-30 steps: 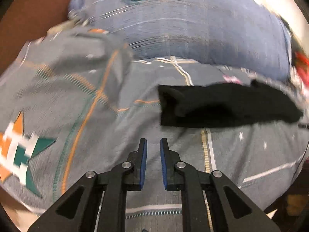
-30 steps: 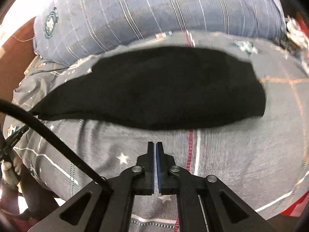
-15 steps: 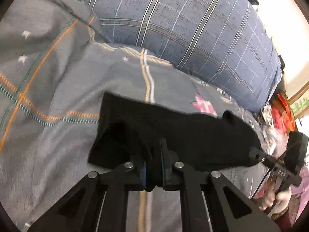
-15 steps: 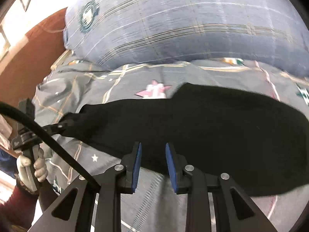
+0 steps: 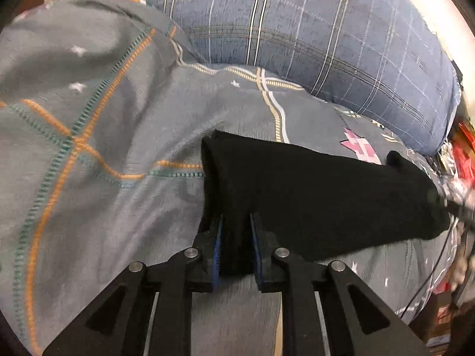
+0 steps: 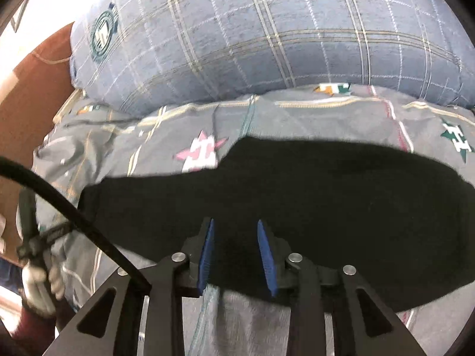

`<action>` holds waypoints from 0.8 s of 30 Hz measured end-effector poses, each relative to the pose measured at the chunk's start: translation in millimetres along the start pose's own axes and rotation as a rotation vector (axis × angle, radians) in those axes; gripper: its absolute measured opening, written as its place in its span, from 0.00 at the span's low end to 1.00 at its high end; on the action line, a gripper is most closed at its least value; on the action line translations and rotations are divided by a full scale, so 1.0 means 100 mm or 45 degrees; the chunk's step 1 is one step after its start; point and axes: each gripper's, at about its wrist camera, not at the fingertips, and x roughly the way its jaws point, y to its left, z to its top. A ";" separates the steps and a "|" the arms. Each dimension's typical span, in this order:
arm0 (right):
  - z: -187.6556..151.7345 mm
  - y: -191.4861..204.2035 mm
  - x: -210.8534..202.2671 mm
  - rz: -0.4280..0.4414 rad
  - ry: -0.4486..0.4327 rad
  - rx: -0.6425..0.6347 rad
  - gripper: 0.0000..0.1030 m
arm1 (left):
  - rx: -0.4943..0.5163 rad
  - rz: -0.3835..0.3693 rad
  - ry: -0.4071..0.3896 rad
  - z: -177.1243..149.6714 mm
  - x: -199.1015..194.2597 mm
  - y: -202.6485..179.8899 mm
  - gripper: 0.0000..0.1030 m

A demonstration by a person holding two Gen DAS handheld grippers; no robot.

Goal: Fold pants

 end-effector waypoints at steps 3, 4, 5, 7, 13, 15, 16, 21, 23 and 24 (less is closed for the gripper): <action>0.21 0.00 0.06 0.023 -0.032 0.038 0.38 | -0.021 0.010 -0.018 -0.04 -0.12 0.02 0.16; 0.30 0.00 0.14 0.039 -0.033 0.058 0.42 | -0.033 0.014 -0.025 -0.08 -0.15 0.04 0.16; 0.35 0.01 0.20 0.044 -0.030 0.071 0.44 | -0.056 0.024 -0.035 -0.11 -0.20 0.06 0.16; 0.50 -0.01 0.46 0.040 0.013 0.113 0.44 | -0.090 0.023 -0.053 -0.15 -0.28 0.10 0.16; 0.77 -0.10 0.87 -0.032 0.044 0.187 0.46 | -0.170 -0.010 -0.114 -0.26 -0.49 0.20 0.31; 0.80 -0.02 0.78 -0.093 0.028 0.153 0.47 | -0.188 -0.032 -0.133 -0.27 -0.53 0.25 0.34; 0.79 0.06 0.70 -0.106 0.000 0.104 0.47 | -0.201 -0.048 -0.138 -0.27 -0.52 0.27 0.34; 0.56 0.54 0.37 -0.022 0.001 -0.077 0.52 | -0.295 -0.162 -0.121 -0.19 -0.31 0.29 0.39; 0.47 0.63 0.32 0.045 0.023 -0.078 0.55 | -0.299 -0.181 -0.121 -0.16 -0.20 0.24 0.47; 0.38 0.70 0.28 0.088 0.038 -0.079 0.55 | -0.297 -0.182 -0.122 -0.14 -0.15 0.22 0.49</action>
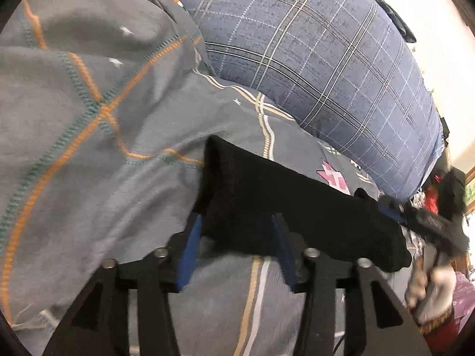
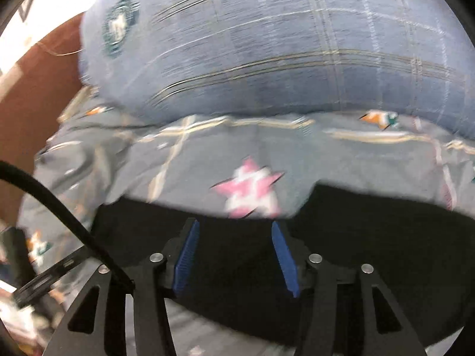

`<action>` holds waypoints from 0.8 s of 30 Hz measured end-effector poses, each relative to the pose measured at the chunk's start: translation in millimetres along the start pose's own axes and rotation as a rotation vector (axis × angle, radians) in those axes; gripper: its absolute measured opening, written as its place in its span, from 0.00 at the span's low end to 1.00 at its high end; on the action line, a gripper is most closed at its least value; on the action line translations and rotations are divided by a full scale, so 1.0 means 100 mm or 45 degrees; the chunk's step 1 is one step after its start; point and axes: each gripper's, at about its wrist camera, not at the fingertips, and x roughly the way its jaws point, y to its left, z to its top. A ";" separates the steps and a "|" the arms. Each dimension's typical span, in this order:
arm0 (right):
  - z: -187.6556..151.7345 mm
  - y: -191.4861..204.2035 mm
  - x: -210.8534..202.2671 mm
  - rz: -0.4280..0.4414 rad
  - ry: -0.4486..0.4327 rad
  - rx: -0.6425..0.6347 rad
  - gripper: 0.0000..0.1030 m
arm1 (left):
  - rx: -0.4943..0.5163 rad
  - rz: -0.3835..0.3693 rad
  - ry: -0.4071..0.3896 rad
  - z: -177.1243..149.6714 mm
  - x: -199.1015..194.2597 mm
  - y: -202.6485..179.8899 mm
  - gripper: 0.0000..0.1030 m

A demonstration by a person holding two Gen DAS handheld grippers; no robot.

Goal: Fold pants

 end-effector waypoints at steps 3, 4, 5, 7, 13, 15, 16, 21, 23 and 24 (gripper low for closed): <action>-0.21 0.14 -0.05 0.055 0.021 -0.011 0.58 | 0.023 0.047 0.014 0.03 0.20 -0.05 0.52; -0.30 0.20 -0.04 0.073 0.038 -0.011 0.59 | 0.030 0.053 0.018 0.04 0.26 -0.06 0.52; -0.35 0.23 -0.01 0.078 0.050 -0.013 0.59 | 0.035 0.053 0.020 0.04 0.31 -0.07 0.52; -0.43 0.32 0.06 0.082 0.093 -0.041 0.59 | 0.033 0.002 -0.001 0.06 0.34 -0.06 0.28; -0.28 0.75 0.31 0.115 0.191 -0.126 0.59 | -0.095 -0.205 -0.016 -0.06 0.38 0.15 0.07; -0.17 0.92 0.40 0.149 0.234 -0.159 0.59 | -0.119 -0.248 0.001 -0.04 0.36 0.18 0.08; -0.09 1.07 0.50 0.175 0.271 -0.188 0.59 | -0.134 -0.267 0.006 -0.02 0.36 0.19 0.10; 0.20 1.67 0.96 0.173 0.389 -0.289 0.59 | -0.236 -0.352 0.022 -0.03 0.33 0.28 0.12; 0.27 1.83 1.15 0.163 0.439 -0.301 0.59 | -0.265 -0.371 0.025 -0.03 0.33 0.31 0.14; 0.31 1.93 1.29 0.145 0.481 -0.307 0.59 | -0.276 -0.380 0.026 -0.03 0.33 0.31 0.14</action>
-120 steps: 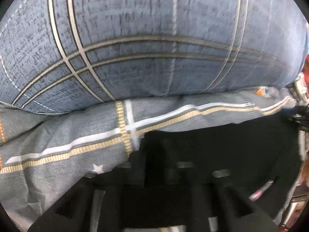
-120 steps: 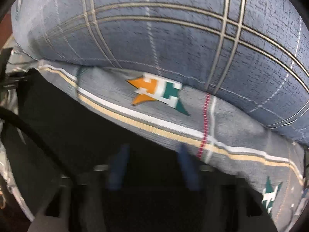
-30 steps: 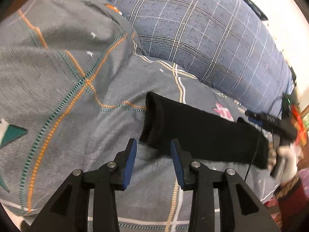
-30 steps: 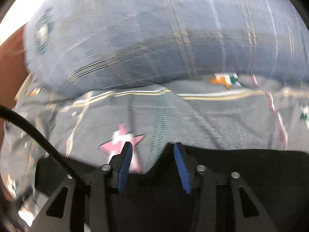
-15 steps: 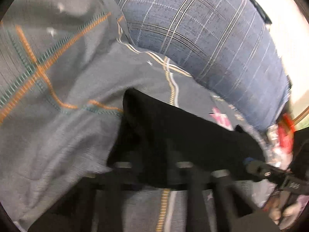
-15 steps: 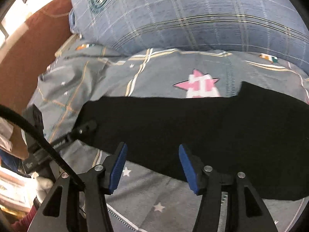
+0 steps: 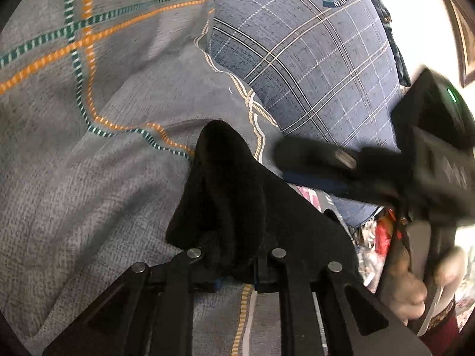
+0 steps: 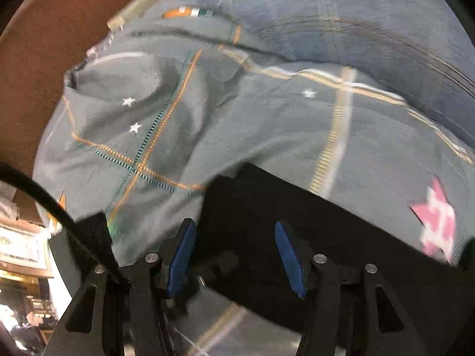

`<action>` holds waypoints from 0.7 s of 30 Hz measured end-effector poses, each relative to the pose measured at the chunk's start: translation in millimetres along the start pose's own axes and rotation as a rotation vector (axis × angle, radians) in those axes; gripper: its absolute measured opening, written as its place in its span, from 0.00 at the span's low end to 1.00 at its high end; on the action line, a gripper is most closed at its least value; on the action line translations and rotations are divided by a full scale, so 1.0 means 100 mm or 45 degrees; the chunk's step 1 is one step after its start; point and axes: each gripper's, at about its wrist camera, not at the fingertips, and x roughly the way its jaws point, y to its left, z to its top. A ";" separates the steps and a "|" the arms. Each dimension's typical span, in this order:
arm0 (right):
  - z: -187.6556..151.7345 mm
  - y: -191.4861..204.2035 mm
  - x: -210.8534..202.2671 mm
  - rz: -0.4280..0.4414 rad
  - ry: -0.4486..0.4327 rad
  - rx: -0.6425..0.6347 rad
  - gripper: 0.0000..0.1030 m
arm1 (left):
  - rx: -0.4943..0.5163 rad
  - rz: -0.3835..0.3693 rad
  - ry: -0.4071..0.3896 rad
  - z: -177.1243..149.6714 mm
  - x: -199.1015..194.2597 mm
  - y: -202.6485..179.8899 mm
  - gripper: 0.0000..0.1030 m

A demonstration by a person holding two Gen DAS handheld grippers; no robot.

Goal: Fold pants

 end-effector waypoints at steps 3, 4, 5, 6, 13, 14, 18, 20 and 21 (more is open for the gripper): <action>0.16 0.11 0.24 -0.073 0.084 -0.017 0.59 | -0.033 -0.028 -0.003 -0.01 -0.01 0.01 0.18; 0.21 0.16 0.35 -0.119 0.116 -0.030 0.59 | -0.038 -0.031 -0.005 -0.01 -0.01 0.01 0.19; 0.23 0.19 0.42 -0.165 0.138 -0.042 0.59 | -0.048 -0.037 -0.006 -0.01 -0.01 0.01 0.19; 0.26 0.23 0.49 -0.223 0.161 -0.059 0.59 | -0.054 -0.041 -0.008 -0.02 -0.02 0.02 0.19; 0.32 0.48 0.78 -0.509 0.224 -0.163 0.59 | -0.054 -0.025 -0.002 -0.04 -0.01 0.01 0.07; 0.31 0.51 0.81 -0.537 0.228 -0.185 0.59 | -0.057 -0.027 0.003 -0.05 -0.01 0.02 0.06; 0.27 0.58 0.83 -0.596 0.213 -0.226 0.53 | -0.064 -0.022 0.000 -0.07 -0.01 0.01 0.06; 0.26 0.55 0.81 -0.604 0.202 -0.217 0.47 | -0.057 -0.015 -0.003 -0.08 -0.02 -0.01 0.06; 0.26 0.54 0.79 -0.598 0.199 -0.211 0.45 | -0.052 -0.016 -0.001 -0.10 -0.04 0.01 0.05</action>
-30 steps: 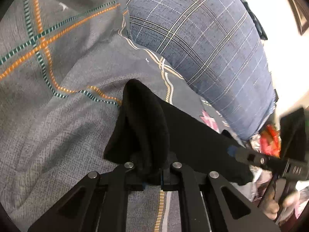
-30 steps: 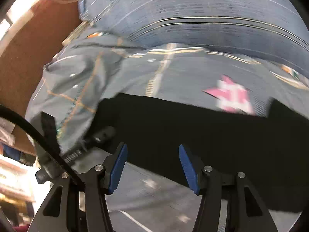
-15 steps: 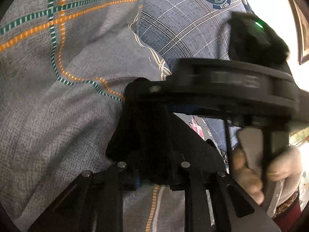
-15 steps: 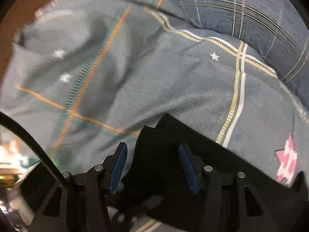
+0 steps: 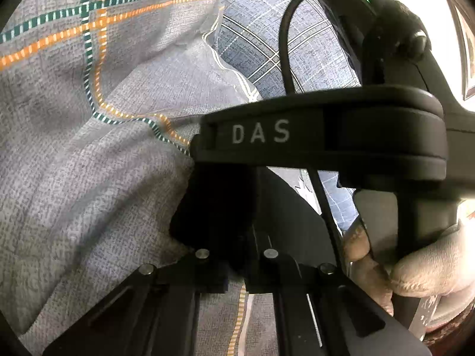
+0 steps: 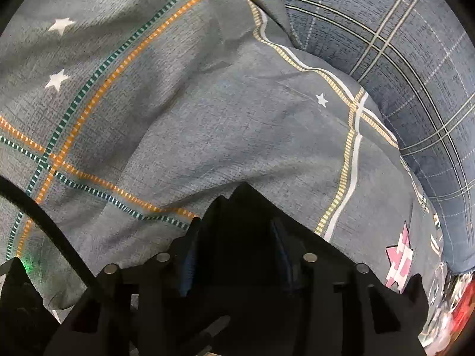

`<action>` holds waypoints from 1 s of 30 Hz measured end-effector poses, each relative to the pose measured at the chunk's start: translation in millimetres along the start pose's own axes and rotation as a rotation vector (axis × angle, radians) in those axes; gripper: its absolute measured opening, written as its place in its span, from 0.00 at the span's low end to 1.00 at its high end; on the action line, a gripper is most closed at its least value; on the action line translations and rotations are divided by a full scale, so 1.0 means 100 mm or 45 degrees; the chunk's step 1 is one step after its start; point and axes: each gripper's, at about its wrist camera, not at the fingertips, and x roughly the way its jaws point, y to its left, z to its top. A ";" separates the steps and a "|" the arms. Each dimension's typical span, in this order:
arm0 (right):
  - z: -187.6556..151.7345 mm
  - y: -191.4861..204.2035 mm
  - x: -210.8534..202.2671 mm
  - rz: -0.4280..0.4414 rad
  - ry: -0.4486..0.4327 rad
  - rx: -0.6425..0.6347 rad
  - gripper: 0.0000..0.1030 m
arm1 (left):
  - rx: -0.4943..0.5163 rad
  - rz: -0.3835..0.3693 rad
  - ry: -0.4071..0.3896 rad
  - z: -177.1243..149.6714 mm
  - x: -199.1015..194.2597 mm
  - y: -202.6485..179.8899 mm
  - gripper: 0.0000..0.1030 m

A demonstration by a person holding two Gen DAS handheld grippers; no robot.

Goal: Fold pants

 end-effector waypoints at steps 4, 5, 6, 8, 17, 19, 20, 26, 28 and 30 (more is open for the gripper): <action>-0.03 -0.06 -0.02 -0.009 -0.015 0.000 0.29 | 0.004 0.005 -0.004 0.01 0.04 -0.02 0.05; -0.04 -0.07 -0.03 -0.007 -0.022 0.004 0.25 | 0.005 0.003 -0.003 0.01 0.04 -0.03 0.05; -0.06 -0.07 -0.05 -0.002 -0.026 0.010 0.22 | 0.009 -0.002 -0.002 0.01 0.05 -0.04 0.04; -0.07 -0.14 -0.11 0.015 -0.038 0.028 0.17 | 0.020 -0.015 0.000 0.02 0.04 -0.05 0.04; -0.21 -0.32 -0.35 0.139 -0.120 0.078 0.14 | 0.026 -0.088 -0.018 -0.06 -0.02 -0.21 0.04; -0.26 -0.35 -0.44 0.162 -0.144 0.082 0.14 | 0.046 -0.085 -0.041 -0.05 -0.04 -0.33 0.04; -0.30 -0.38 -0.48 0.174 -0.159 0.088 0.14 | 0.064 -0.077 -0.047 -0.04 -0.05 -0.41 0.04; -0.39 -0.60 -0.73 0.267 -0.248 0.124 0.14 | 0.127 -0.072 -0.033 -0.01 0.00 -0.76 0.04; -0.46 -0.76 -0.79 0.293 -0.273 0.153 0.14 | 0.146 -0.072 -0.020 -0.01 0.04 -0.88 0.04; -0.54 -0.92 -0.81 0.309 -0.292 0.183 0.14 | 0.170 -0.072 0.003 -0.03 0.16 -1.04 0.04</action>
